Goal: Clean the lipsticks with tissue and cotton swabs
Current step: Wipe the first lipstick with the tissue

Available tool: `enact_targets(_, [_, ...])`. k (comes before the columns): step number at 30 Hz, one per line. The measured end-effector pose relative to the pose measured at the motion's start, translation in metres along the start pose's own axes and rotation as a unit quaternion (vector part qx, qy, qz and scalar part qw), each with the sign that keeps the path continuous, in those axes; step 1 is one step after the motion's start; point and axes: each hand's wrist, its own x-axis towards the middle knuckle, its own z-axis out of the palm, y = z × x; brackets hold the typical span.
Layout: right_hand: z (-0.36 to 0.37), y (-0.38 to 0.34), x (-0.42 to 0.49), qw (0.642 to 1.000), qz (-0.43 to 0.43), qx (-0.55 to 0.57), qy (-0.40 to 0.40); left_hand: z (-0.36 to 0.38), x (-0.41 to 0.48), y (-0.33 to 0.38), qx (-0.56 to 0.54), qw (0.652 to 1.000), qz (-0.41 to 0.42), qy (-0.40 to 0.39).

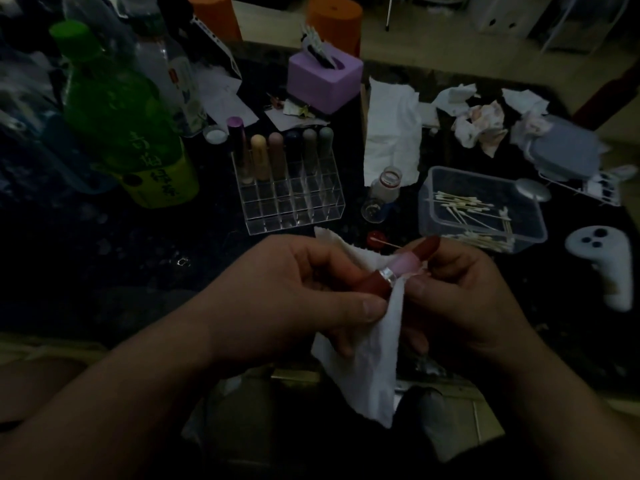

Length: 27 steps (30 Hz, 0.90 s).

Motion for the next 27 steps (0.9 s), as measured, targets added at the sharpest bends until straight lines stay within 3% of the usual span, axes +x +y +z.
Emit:
enact_targets(3, [0.000, -0.003, 0.002, 1.000, -0.012, -0.022, 0.000, 0.001, 0.000, -0.003, -0.011, 1.000, -0.003, 0.005])
enact_targets(8, [-0.001, -0.006, 0.003, 0.999, -0.031, -0.004, -0.006, 0.002, 0.000, -0.003, -0.139, 0.988, -0.042, -0.061])
enact_targets(10, [-0.001, -0.009, 0.003, 0.999, -0.036, -0.039, -0.001, 0.002, 0.000, -0.006, -0.139, 0.987, -0.043, -0.063])
enact_targets(15, [-0.003, -0.017, 0.005, 0.993, -0.041, -0.114, 0.012, 0.016, 0.001, -0.010, 0.000, 0.997, 0.051, 0.060])
enact_targets(17, [-0.004, -0.016, 0.005, 0.991, -0.050, -0.122, 0.027, 0.020, 0.002, -0.014, 0.102, 0.977, 0.110, 0.149])
enact_targets(19, [-0.004, -0.014, 0.005, 0.991, -0.059, -0.118, 0.031, 0.021, 0.002, -0.016, 0.153, 0.961, 0.140, 0.181])
enact_targets(21, [-0.003, -0.012, 0.005, 0.992, -0.058, -0.110, 0.026, 0.016, 0.002, -0.015, 0.104, 0.976, 0.112, 0.156])
enact_targets(23, [-0.004, -0.012, 0.006, 0.992, -0.056, -0.105, 0.028, 0.010, 0.003, -0.010, 0.013, 0.995, 0.051, 0.081])
enact_targets(25, [-0.004, -0.011, 0.007, 0.993, -0.055, -0.099, 0.032, 0.008, 0.003, -0.009, -0.074, 0.997, -0.008, -0.003])
enact_targets(27, [-0.004, -0.011, 0.007, 0.995, -0.048, -0.078, 0.028, 0.008, 0.002, -0.008, -0.105, 0.994, -0.028, -0.025])
